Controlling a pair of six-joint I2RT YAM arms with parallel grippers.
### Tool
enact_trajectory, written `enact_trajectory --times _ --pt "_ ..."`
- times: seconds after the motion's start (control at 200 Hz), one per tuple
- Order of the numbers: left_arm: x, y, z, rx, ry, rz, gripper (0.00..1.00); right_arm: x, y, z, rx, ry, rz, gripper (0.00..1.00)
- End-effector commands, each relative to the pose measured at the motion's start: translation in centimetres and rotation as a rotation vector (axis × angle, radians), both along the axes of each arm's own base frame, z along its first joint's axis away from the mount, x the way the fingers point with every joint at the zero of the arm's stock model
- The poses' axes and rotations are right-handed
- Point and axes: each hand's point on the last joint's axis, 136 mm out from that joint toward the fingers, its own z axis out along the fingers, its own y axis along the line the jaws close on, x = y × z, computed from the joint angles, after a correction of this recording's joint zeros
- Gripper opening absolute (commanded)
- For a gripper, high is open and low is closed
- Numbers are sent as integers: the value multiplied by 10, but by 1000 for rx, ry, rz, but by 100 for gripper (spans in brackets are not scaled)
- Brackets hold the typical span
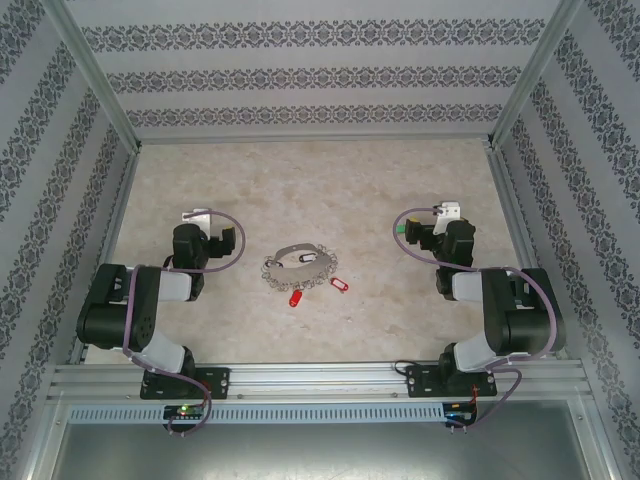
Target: Put the keys on the keyring
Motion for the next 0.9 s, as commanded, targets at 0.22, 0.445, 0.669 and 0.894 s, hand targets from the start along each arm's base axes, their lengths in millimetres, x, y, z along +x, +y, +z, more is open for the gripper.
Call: enact_trajectory --times 0.22,0.445,0.669,0.894 --pt "10 4 13 7 -54 -2 99 7 6 13 -3 -47 15 98" --pt "10 4 13 6 -53 -2 99 7 7 13 -22 -47 5 98" --pt "10 4 13 7 -53 -3 99 7 0 13 -14 -46 -34 98" --pt "10 4 14 7 -55 -2 99 7 -1 13 -17 -49 -36 98"
